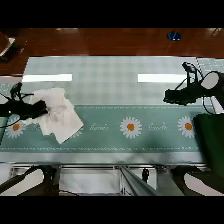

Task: Fold the shirts.

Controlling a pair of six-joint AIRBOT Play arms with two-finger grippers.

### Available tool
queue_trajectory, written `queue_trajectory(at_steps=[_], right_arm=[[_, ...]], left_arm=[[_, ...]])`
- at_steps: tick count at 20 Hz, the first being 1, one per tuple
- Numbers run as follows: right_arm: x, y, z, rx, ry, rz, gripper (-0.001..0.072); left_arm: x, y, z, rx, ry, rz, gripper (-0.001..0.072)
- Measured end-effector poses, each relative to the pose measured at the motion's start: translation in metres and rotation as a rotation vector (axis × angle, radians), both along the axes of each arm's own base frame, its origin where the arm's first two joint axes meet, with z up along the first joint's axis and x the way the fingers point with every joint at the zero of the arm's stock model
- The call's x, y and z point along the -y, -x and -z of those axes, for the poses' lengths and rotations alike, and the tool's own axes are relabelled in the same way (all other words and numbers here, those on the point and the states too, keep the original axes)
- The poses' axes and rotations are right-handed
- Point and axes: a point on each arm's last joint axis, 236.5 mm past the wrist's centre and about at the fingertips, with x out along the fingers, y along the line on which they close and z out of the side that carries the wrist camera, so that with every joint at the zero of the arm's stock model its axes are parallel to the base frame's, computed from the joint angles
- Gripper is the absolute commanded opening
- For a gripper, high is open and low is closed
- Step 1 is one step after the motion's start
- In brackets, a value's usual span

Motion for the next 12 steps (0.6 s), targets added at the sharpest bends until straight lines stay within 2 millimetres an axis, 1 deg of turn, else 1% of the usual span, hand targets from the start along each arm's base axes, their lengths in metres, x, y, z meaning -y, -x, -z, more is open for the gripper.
queue_trajectory(at_steps=[1, 2, 3, 4, 5, 6, 8, 10, 12], right_arm=[[-0.001, 0.0, -0.006, 0.013, -0.003, 0.0, 0.0409], [-0.001, 0.0, -0.013, 0.035, -0.004, 0.0, 0.0409], [-0.001, 0.0, -0.023, 0.062, -0.006, 0.001, 0.0409], [-0.002, 0.0, -0.033, 0.094, -0.007, 0.002, 0.0409], [-0.002, 0.0, -0.044, 0.126, -0.007, 0.002, 0.0409], [-0.002, 0.001, -0.055, 0.157, -0.007, 0.002, 0.0409], [-0.002, 0.004, -0.079, 0.228, -0.008, 0.003, 0.0409], [-0.002, 0.008, -0.102, 0.295, -0.008, 0.003, 0.0409], [-0.002, 0.015, -0.124, 0.358, -0.008, 0.003, 0.0409]], left_arm=[[0.005, -0.013, -0.021, 0.073, 0.02, 0.007, 0.0031], [0.012, -0.028, -0.048, 0.163, 0.042, 0.014, 0.003], [0.021, -0.042, -0.081, 0.266, 0.07, 0.022, 0.003], [0.029, -0.053, -0.119, 0.375, 0.095, 0.031, 0.003], [0.037, -0.061, -0.155, 0.48, 0.113, 0.035, 0.003], [0.045, -0.066, -0.192, 0.578, 0.124, 0.048, 0.003], [0.064, -0.065, -0.261, 0.752, 0.137, 0.089, 0.003], [0.088, -0.055, -0.317, 0.883, 0.146, 0.153, 0.003], [0.117, -0.041, -0.362, 0.99, 0.164, 0.223, 0.003]])
